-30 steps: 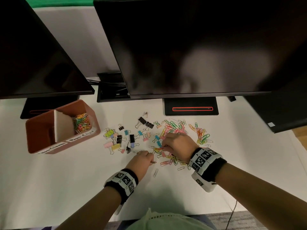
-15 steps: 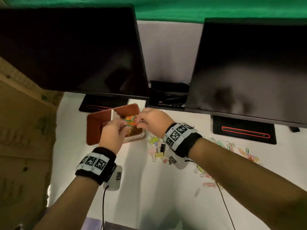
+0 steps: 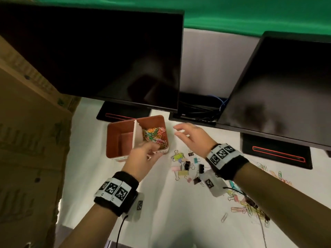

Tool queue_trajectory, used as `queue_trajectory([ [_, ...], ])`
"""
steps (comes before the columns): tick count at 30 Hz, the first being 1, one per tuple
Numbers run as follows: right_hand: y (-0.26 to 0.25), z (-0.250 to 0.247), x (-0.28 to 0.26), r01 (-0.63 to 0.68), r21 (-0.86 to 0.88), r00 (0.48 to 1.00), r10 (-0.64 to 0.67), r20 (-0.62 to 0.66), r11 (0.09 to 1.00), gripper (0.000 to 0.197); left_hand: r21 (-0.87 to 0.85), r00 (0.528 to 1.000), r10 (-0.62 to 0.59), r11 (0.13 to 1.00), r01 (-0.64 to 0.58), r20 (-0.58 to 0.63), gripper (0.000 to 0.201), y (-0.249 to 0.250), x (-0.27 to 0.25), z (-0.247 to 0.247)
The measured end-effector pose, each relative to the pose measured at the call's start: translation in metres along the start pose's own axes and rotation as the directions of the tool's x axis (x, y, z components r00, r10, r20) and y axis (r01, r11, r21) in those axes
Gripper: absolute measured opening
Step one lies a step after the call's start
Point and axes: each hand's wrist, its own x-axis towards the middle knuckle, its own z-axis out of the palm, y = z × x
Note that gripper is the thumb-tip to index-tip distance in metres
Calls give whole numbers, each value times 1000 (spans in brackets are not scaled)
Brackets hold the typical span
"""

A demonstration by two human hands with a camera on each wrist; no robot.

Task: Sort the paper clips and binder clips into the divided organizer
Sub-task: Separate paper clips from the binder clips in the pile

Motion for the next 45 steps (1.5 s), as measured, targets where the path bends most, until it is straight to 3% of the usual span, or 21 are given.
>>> queue_trajectory([
  [6,64,-19,-95,-159,-154,984,169,53,975,25,-57,954,118,993,-106,275,15,37,-16,69],
  [11,112,-23,-175,-260,-247,943,301,145,934,28,-19,845,179,980,-197,504,21,72,-32,144],
  [15,130,-21,-224,-246,-278,919,314,237,929,31,61,790,173,965,-257,588,25,88,-43,185],
  [19,151,-16,-257,-255,-322,880,357,314,912,38,83,783,188,953,-292,592,29,96,-51,211],
  [23,169,-17,-267,-246,-311,895,338,292,918,48,119,798,192,943,-311,571,37,103,-59,228],
  [29,188,-30,-262,-263,-319,929,328,170,911,65,225,895,141,941,-254,422,52,99,-62,226],
  [31,194,-34,-265,-261,-331,932,326,156,907,71,235,908,126,943,-235,400,55,101,-66,224],
  [35,198,-31,-277,-168,-382,939,265,218,909,67,216,858,118,943,-255,499,57,111,-73,235],
  [38,206,-28,-281,-180,-325,942,258,214,928,59,213,854,115,943,-254,508,62,117,-73,252],
  [45,211,-33,-275,-26,-186,980,61,188,982,45,105,899,206,959,-265,387,15,119,-65,268],
])
